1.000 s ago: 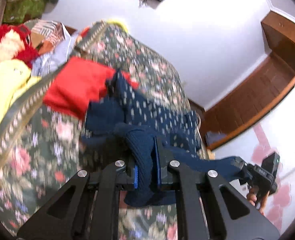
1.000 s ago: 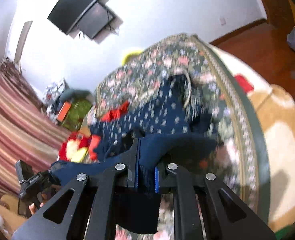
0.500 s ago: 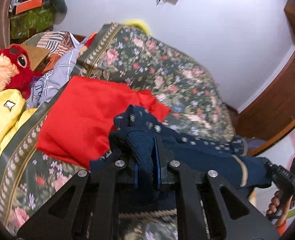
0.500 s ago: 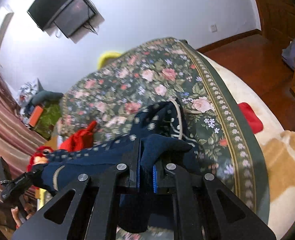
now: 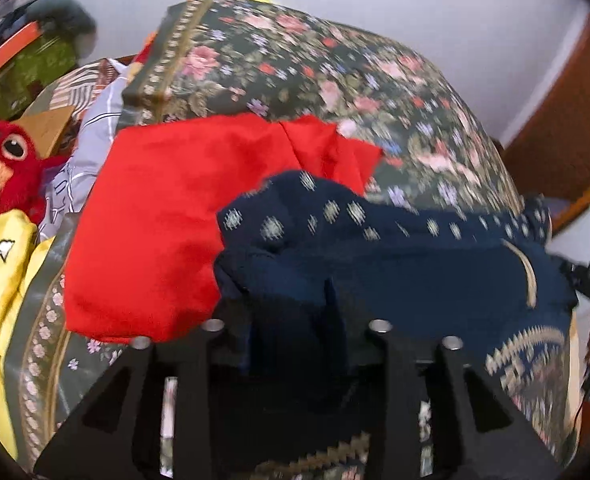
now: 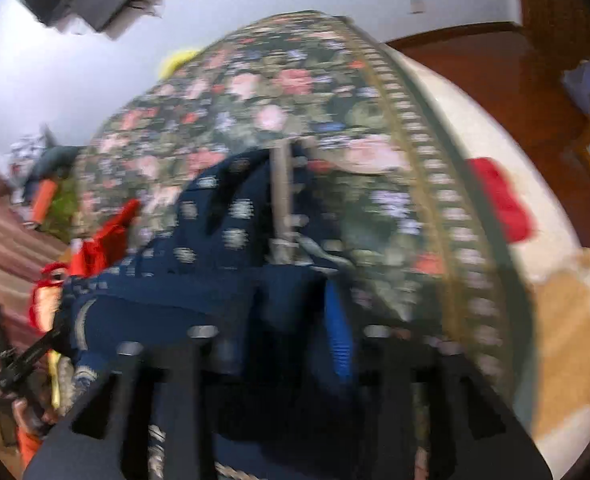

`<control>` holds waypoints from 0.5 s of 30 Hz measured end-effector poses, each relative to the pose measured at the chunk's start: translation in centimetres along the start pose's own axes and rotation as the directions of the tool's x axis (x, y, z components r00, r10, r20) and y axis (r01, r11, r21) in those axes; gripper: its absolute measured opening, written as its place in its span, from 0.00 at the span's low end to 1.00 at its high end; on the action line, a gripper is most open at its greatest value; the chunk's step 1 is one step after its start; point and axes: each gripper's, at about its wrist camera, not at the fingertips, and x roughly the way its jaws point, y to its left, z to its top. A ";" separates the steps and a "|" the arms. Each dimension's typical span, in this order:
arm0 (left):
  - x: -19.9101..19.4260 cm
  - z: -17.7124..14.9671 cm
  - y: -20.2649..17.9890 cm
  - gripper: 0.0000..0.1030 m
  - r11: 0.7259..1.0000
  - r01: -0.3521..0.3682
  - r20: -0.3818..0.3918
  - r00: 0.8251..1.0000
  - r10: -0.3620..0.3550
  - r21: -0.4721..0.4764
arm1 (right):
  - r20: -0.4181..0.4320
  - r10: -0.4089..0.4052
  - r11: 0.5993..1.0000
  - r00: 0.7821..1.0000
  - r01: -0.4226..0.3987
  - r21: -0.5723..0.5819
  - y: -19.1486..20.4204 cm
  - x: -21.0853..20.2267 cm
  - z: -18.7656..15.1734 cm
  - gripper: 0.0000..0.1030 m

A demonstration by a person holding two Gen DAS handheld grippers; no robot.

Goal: Fold large clothes
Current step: 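Fold the hem over toward the collar with both tools and release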

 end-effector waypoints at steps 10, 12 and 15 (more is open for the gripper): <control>-7.7 -3.0 -2.5 0.83 0.993 -0.022 0.057 0.998 0.015 0.115 | 0.113 -0.121 0.967 0.986 0.143 -0.209 1.4 -8.7 -3.7 0.70; -8.1 -3.7 -3.4 0.83 0.990 -0.013 0.053 0.999 0.006 0.138 | 0.127 -0.099 0.956 0.987 0.130 -0.264 2.8 -9.3 -4.6 0.70; -7.3 -4.5 -4.7 0.84 0.987 0.021 0.014 1.000 -0.023 0.158 | 0.121 -0.053 0.952 0.991 0.087 -0.293 4.0 -9.5 -5.7 0.70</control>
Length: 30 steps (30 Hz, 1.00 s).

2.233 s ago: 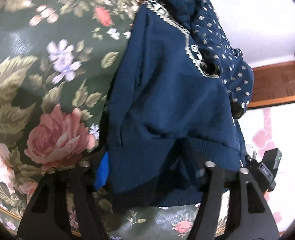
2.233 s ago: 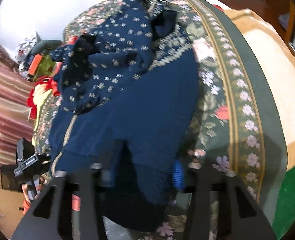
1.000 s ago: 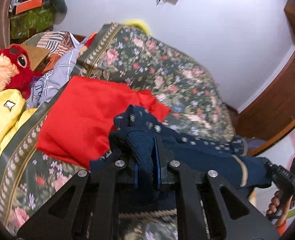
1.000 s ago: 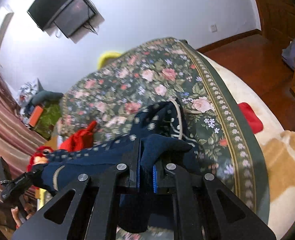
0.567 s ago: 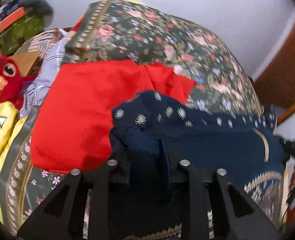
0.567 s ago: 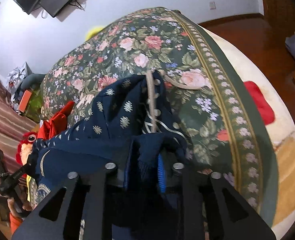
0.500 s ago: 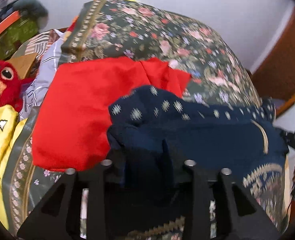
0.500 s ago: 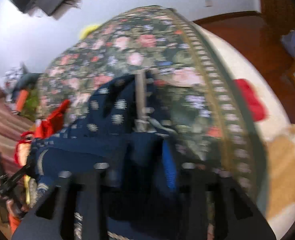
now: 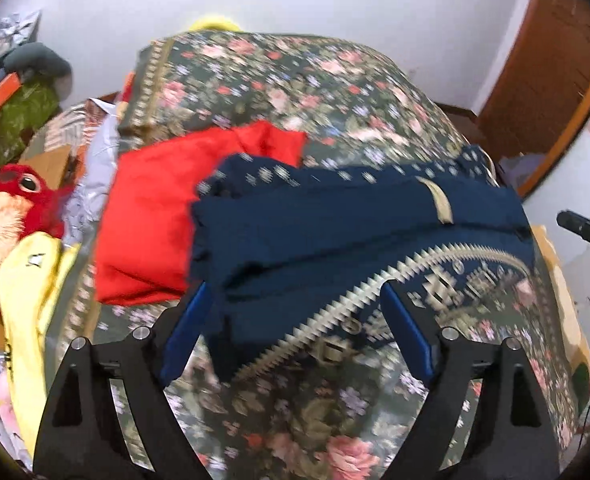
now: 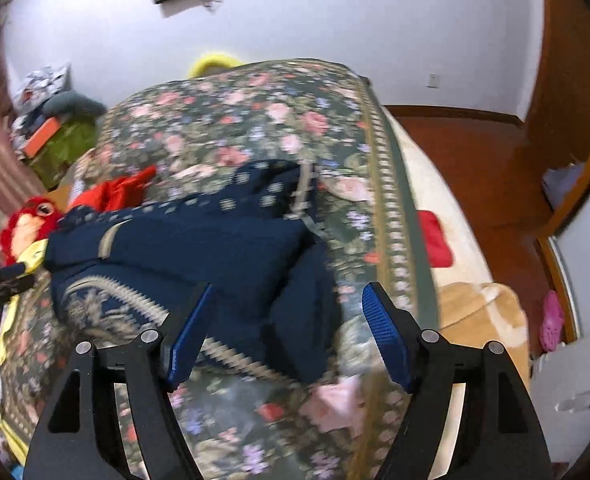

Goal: Fold large clothes
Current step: 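Fold the hem over toward the collar with both tools and release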

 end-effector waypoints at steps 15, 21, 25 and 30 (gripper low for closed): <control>8.9 3.2 0.4 0.84 0.993 0.030 -0.084 0.996 -0.039 -0.112 | -0.112 0.057 0.998 0.992 -0.060 -0.019 5.9 10.2 0.6 0.73; 9.1 8.9 -0.3 0.84 0.995 -0.086 -0.029 0.996 0.084 -0.041 | -0.130 -0.016 0.994 0.991 0.002 -0.109 6.5 12.8 6.8 0.70; 7.0 13.8 -0.1 0.84 0.982 -0.175 0.081 0.980 0.180 -0.069 | -0.010 -0.078 0.992 0.997 0.076 -0.097 6.7 10.7 10.9 0.71; 4.0 15.7 0.3 0.84 0.978 -0.191 0.152 0.968 0.202 -0.082 | 0.082 0.006 0.999 0.997 -0.004 -0.033 6.7 7.0 12.1 0.71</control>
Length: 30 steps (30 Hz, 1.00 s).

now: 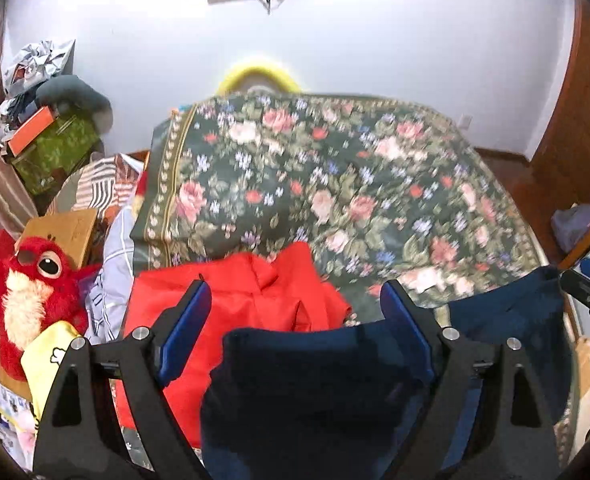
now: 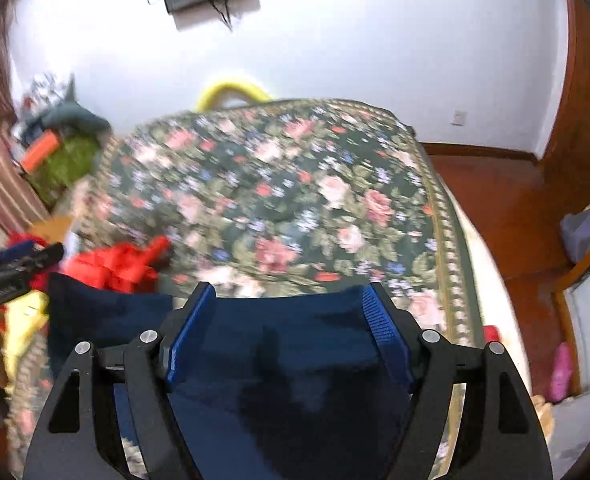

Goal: Fold large clothes

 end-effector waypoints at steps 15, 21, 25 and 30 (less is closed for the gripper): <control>0.2 -12.6 -3.7 0.86 0.974 0.185 -0.206 0.966 -0.156 0.132 | -0.244 0.064 0.996 0.968 -0.078 -0.051 0.7 3.3 -11.1 0.76; 2.9 -16.0 -2.5 1.00 0.989 0.145 -0.204 0.968 -0.144 -0.014 | -0.206 0.013 0.999 0.978 -0.023 -0.048 -1.1 2.0 -12.9 0.87; 1.9 -16.1 -2.4 1.00 0.994 0.107 -0.205 0.973 -0.109 -0.024 | -0.235 -0.014 0.999 0.972 0.007 -0.032 -2.1 0.7 -13.1 0.87; -0.2 -16.8 -1.6 1.00 0.998 0.050 -0.197 0.979 -0.057 -0.036 | -0.270 0.007 0.997 0.963 0.013 0.070 -3.6 -0.7 -14.1 0.87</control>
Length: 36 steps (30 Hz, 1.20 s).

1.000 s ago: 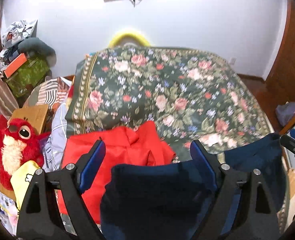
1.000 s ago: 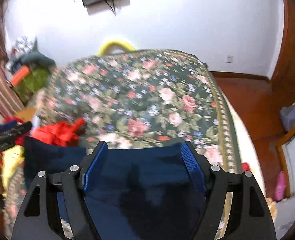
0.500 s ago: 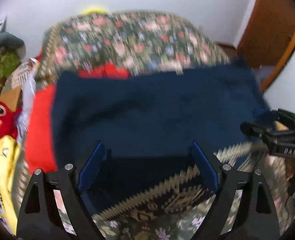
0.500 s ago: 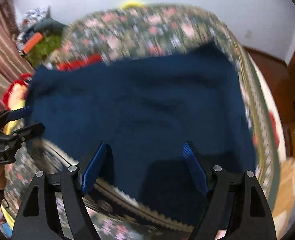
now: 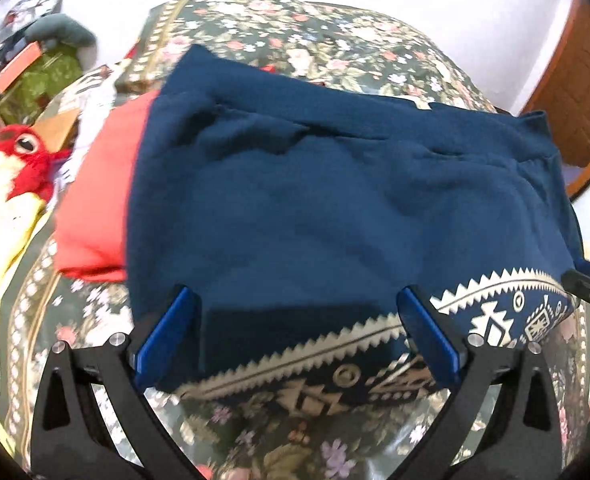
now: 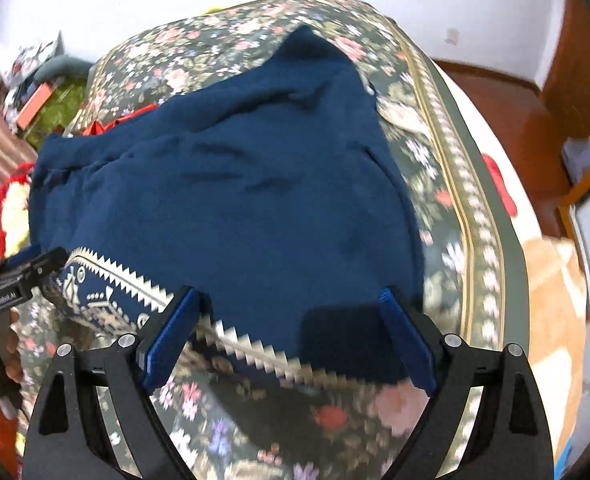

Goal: Fold large clothes

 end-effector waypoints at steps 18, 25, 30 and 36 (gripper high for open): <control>-5.1 -4.6 7.8 1.00 0.893 0.345 0.067 0.938 -0.341 -0.290 | 0.087 0.003 1.000 0.996 -0.006 0.025 2.0 -6.4 -1.7 0.87; 0.6 -7.5 10.4 0.97 0.647 0.543 0.056 0.787 -0.614 -0.536 | 0.057 0.016 0.999 0.998 -0.018 0.035 3.5 -4.6 -1.8 0.87; 3.2 -7.4 10.5 0.97 0.559 0.592 0.096 0.731 -0.675 -0.581 | 0.035 0.014 0.999 0.999 -0.015 0.038 4.7 -3.2 -1.8 0.87; 4.7 -5.9 9.0 0.97 0.610 0.600 0.119 0.756 -0.644 -0.518 | 0.020 -0.002 0.999 1.000 0.001 0.045 5.9 -1.7 -1.2 0.87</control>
